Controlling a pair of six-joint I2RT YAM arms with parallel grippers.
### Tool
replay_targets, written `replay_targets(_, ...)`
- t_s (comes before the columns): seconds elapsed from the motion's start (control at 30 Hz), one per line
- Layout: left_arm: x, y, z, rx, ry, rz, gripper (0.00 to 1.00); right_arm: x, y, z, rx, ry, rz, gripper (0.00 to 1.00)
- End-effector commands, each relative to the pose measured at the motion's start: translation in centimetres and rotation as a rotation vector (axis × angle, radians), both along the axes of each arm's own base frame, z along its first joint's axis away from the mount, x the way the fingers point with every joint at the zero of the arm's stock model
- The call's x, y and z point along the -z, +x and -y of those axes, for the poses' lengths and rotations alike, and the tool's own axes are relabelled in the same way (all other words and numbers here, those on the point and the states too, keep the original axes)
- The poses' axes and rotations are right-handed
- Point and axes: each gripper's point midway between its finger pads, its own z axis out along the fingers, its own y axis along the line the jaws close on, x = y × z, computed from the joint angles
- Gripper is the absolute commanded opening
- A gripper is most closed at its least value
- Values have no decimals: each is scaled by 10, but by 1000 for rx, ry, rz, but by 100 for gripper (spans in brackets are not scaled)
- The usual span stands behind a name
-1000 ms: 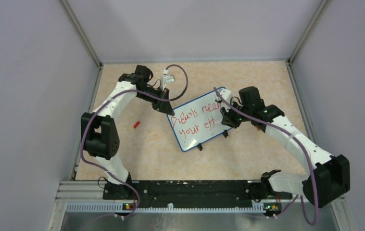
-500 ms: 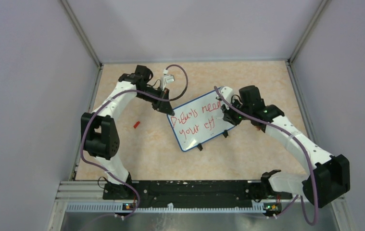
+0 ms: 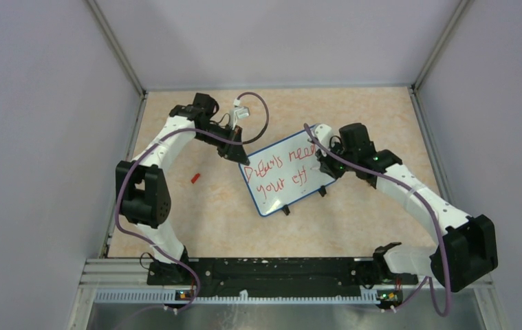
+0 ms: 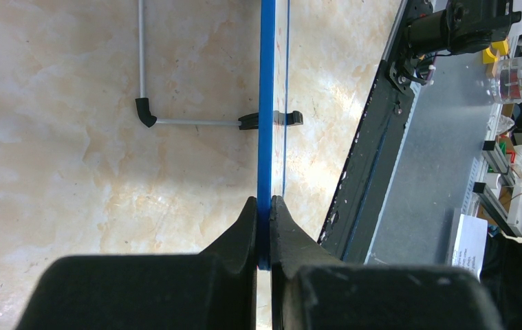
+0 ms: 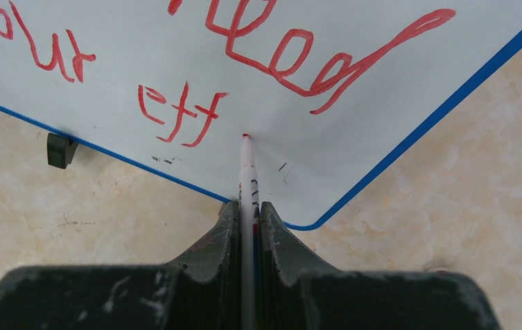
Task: Write a sentence on the whiteboard
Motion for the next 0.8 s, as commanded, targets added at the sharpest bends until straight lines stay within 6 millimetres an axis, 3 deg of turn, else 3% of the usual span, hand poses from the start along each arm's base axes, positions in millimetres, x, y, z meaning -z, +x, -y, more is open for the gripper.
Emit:
replay_targets(0.0,2,10,-1,-2,23,56,0,-9,9,-8,-1,44,35,0)
replay_targets(0.2,3,12,-1,-1,25,60,0,4,-2,-15,-44,18,8,0)
replay_targets(0.53,3,12,-1,2,24,58,0,22,-9,-5,-59,-55,-27,0)
replay_targets(0.77,4,12,-1,1,22,53,0,1,7,2,9,-60,59,0)
